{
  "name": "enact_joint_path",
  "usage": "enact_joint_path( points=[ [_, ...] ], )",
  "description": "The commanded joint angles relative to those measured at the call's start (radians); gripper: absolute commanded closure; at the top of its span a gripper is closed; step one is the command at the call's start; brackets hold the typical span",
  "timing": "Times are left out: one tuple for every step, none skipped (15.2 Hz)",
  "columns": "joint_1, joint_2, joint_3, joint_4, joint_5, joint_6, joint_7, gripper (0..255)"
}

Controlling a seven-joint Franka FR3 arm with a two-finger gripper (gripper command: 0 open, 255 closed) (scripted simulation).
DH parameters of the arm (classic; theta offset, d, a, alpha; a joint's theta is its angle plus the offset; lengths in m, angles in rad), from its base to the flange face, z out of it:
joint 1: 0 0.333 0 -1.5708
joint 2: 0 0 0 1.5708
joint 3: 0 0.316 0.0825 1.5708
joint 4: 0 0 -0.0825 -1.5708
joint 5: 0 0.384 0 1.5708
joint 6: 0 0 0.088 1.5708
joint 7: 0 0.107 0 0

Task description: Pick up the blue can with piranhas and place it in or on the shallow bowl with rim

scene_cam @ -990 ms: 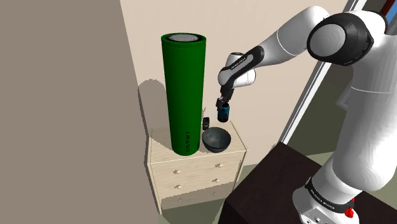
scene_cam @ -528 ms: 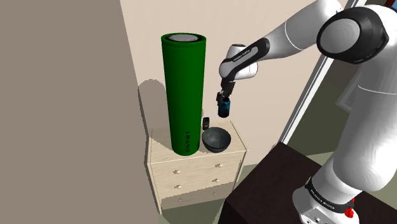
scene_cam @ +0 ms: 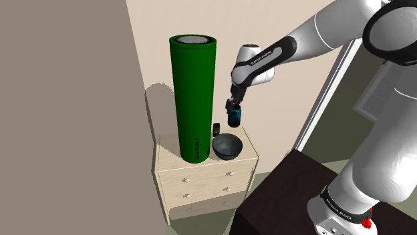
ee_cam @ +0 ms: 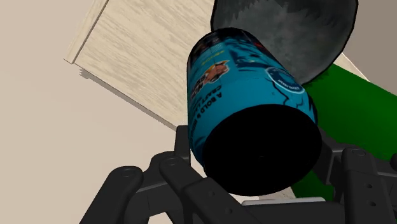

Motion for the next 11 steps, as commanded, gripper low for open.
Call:
enact_joint_path(
  points=[
    [0.026,-0.045,0.014,-0.046,-0.016,0.004,0.052,255],
    [0.038,-0.069,0.023,-0.070,-0.023,0.005,0.077,255],
    [0.050,-0.091,0.032,-0.093,-0.030,0.006,0.103,255],
    [0.061,-0.114,0.042,-0.114,-0.037,0.006,0.129,255],
    [0.079,-0.147,0.058,-0.146,-0.046,0.005,0.170,255],
    [0.079,-0.138,0.059,-0.150,-0.044,0.019,0.169,255],
    [0.079,-0.129,0.059,-0.155,-0.043,0.033,0.168,255],
    [0.079,-0.119,0.059,-0.159,-0.041,0.047,0.166,255],
    [0.079,-0.109,0.059,-0.163,-0.040,0.060,0.165,255],
    [0.079,-0.099,0.060,-0.166,-0.038,0.074,0.164,255],
    [0.079,-0.089,0.060,-0.170,-0.037,0.087,0.162,255]
  ],
)
